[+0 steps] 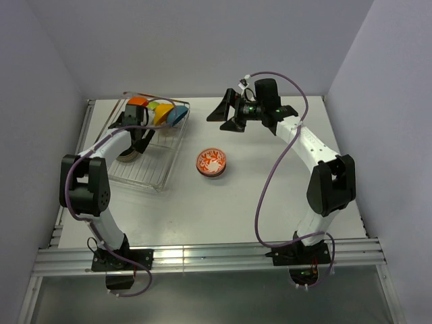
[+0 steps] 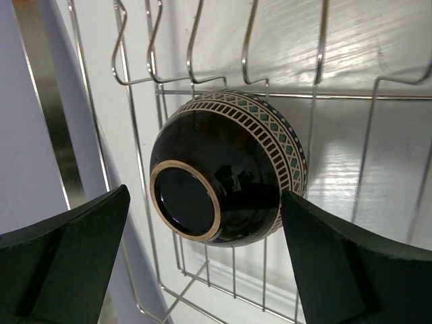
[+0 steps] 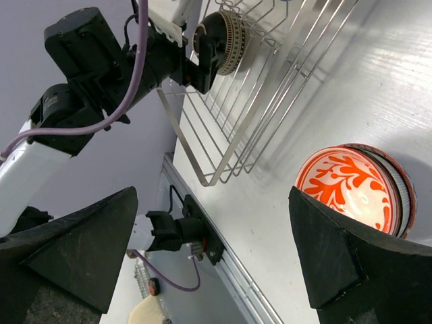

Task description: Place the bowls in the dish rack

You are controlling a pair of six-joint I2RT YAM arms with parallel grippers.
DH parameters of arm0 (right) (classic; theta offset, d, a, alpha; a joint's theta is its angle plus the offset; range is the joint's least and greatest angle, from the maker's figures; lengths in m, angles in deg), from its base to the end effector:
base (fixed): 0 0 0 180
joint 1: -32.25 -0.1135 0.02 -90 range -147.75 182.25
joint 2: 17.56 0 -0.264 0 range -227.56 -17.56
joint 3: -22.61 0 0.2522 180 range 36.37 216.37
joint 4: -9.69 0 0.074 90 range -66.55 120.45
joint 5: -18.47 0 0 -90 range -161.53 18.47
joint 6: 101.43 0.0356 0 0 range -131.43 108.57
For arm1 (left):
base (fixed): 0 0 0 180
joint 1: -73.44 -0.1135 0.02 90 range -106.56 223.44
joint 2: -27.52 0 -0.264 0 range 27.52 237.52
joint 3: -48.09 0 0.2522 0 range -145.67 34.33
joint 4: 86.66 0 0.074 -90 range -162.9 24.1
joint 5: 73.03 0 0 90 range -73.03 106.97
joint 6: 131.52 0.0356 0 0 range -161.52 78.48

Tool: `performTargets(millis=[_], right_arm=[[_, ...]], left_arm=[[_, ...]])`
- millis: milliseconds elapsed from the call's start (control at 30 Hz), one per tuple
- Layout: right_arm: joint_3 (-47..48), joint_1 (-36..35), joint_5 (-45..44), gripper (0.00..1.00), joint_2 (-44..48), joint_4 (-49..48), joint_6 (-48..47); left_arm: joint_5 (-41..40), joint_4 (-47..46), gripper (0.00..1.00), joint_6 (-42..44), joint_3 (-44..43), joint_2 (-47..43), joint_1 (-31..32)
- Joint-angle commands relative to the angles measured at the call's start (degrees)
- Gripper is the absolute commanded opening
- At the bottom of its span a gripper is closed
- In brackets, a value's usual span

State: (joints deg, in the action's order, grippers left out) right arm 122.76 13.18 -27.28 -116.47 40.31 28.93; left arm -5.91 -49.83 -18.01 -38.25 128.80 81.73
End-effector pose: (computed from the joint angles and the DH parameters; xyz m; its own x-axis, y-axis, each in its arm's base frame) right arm 0.3697 0.1541 0.3310 -0.8770 0.1876 -0.4423 -0.3160 0.4683 0.8252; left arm 0.3794 -0.0413 0.2235 -0.7548 0.4814 -0.4456 0.2136 0.8226 0.5269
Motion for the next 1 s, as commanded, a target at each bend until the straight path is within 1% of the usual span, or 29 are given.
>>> performTargets(millis=[0,100,300,400,467,500,533,567,600,633,667,700,733,767,800,833,867,900,967], right_arm=[[2.2,0.5,-0.3,1.0,2.6,1.0,-1.9],[1.9,0.5,-0.6,1.0,2.9,0.8,-2.6],[1.2,0.5,-1.1,1.0,4.2,0.8,-4.9],[1.1,0.5,-2.4,1.0,5.5,1.7,-7.7],[1.4,0.5,-3.5,1.0,6.7,3.4,-10.1],[1.7,0.5,-4.2,1.0,7.1,4.2,-12.8],[2.5,0.5,-5.0,1.0,7.4,6.7,-14.4],[3.2,0.5,-5.4,1.0,7.8,8.4,-16.5],[3.9,0.5,-5.4,1.0,7.9,10.3,-21.0],[4.4,0.5,-4.8,1.0,8.0,13.9,-23.5],[4.4,0.5,-5.2,1.0,8.4,15.8,-25.6],[4.1,0.5,-5.5,1.0,8.8,17.4,-29.0],[2.7,0.4,-6.8,1.0,9.2,19.9,-30.2],[2.1,0.5,-8.0,1.0,9.7,21.2,-32.7],[1.8,0.2,-9.4,1.0,9.7,22.8,-34.0],[0.9,-0.1,-13.0,1.0,9.8,25.2,-35.0],[0.3,-0.4,-14.7,0.99,10.0,25.9,-36.5],[-0.3,-0.7,-16.9,0.99,10.0,26.6,-37.1],[-2.1,-2.1,-21.0,0.96,9.9,27.3,-38.2]], left_arm=[[-3.8,-4.6,0.99,1.7,-0.5,1.2,-0.8],[-4.5,-5.8,0.99,2.2,-1.8,1.7,-1.5],[-3.1,-4.3,0.99,1.6,-4.9,1.6,-1.6],[-0.9,-2.8,1.0,0.6,-6.4,0.2,-1.6],[2.3,-0.9,0.99,-0.7,-8.0,-1.1,-1.6],[4.1,0.3,1.0,-1.4,-9.0,-2.8,-1.6],[8.2,1.0,1.0,-2.8,-9.8,-4.0,-1.6],[10.5,2.1,1.0,-3.6,-10.5,-5.2,-1.6],[13.4,2.8,1.0,-4.5,-11.9,-8.3,-1.7],[16.6,2.9,1.0,-6.5,-12.4,-10.0,-1.9],[21.8,3.2,1.0,-7.8,-12.8,-11.7,-2.1],[24.2,3.5,0.99,-9.1,-13.7,-14.6,-2.1],[26.6,3.9,0.99,-11.7,-14.1,-15.9,-2.2],[32.4,4.3,0.99,-12.9,-14.8,-17.2,-2.3],[35.4,5.3,0.99,-15.1,-15.0,-19.3,-2.6],[38.0,5.3,0.99,-16.5,-15.0,-20.3,-2.8],[40.5,5.0,1.0,-18.2,-14.1,-21.5,-2.8],[43.0,2.9,0.99,-20.2,-13.2,-23.7,-3.0],[45.7,-0.1,0.99,-26.7,-9.2,-26.4,-3.1]])
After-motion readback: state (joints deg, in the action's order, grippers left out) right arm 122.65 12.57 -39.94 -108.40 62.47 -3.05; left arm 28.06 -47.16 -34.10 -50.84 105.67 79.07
